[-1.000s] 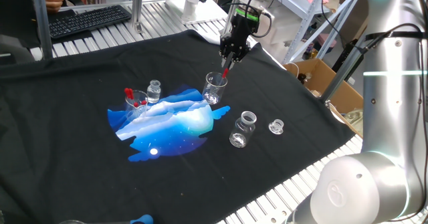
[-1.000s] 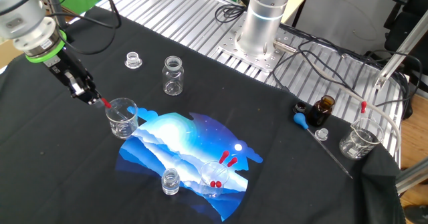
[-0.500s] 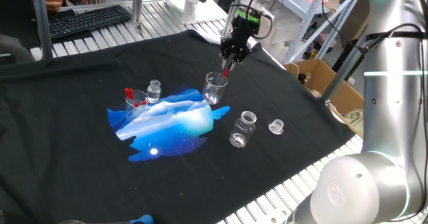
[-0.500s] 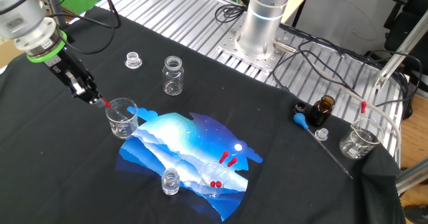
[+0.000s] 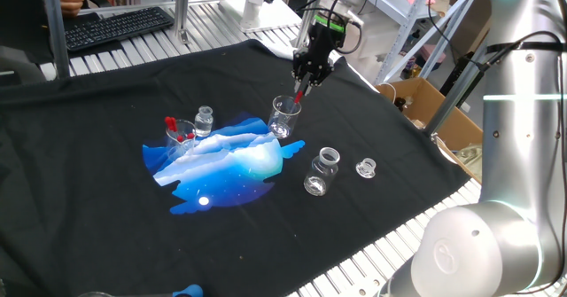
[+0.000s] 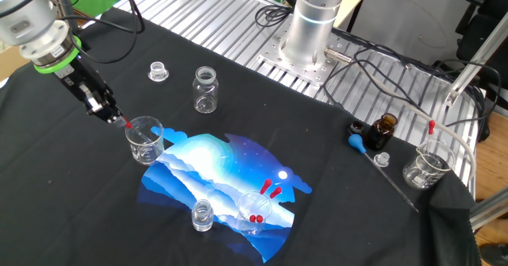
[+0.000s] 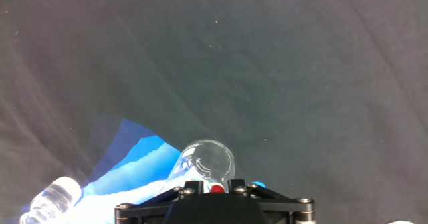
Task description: Transfer liquid using a dropper
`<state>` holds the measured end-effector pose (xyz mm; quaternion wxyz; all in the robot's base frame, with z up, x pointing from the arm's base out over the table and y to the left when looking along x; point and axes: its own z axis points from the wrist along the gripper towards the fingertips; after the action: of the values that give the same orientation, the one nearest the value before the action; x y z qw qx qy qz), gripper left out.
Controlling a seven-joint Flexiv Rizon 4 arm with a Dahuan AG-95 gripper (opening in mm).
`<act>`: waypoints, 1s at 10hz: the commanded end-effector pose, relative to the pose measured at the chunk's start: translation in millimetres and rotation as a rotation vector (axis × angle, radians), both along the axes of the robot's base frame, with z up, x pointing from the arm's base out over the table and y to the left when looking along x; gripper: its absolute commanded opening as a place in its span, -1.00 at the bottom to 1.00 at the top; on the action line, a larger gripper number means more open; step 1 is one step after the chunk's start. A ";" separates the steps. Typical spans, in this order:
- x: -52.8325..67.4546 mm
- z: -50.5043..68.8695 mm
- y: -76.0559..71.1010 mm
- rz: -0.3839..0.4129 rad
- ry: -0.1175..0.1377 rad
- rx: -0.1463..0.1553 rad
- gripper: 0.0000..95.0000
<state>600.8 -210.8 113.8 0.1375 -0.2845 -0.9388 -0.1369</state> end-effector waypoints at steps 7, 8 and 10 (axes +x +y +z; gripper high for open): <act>-5.0 -2.5 1.1 0.002 -0.001 0.008 -0.60; -5.2 -2.2 1.5 0.003 -0.002 0.007 -1.00; -5.7 -2.0 1.8 0.011 -0.006 0.008 -1.00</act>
<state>595.4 -209.0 111.9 0.1364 -0.2766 -0.9408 -0.1410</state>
